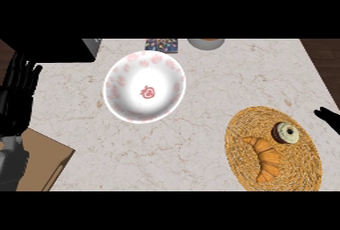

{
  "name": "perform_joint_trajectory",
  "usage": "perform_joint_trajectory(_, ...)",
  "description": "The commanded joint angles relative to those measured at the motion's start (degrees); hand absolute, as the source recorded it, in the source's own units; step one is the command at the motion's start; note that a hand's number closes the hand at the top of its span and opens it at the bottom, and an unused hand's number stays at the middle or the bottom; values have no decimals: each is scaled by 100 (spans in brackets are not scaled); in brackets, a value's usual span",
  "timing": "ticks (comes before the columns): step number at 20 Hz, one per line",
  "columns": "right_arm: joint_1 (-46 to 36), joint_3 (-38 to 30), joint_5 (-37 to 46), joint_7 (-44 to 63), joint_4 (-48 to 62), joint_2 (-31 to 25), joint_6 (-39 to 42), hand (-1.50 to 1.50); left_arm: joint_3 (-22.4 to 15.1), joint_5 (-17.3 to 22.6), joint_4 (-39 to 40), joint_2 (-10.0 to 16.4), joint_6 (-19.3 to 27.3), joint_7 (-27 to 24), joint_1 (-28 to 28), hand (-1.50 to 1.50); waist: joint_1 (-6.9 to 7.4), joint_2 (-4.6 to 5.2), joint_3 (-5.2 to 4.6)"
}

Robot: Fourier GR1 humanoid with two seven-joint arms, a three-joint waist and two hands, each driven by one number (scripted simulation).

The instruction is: Pick the cupcake from the placemat and place it in the bowl

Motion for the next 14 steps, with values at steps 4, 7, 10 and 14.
perform_joint_trajectory(4,-48,53,739,-390,619,632,398,-150,256,70,-375,67,-288,175,201,0,46,-1,9)
perform_joint_trajectory(7,-91,106,950,-576,883,951,486,-150,8,-248,-495,-220,-38,290,245,0,40,0,9)
perform_joint_trajectory(10,-518,36,989,-378,1091,1124,916,-150,253,-204,-117,-195,-239,89,23,0,35,5,7)
perform_joint_trajectory(14,-629,331,1731,-1087,2188,1485,499,-150,273,-310,-12,-211,-266,-4,47,0,54,12,9)
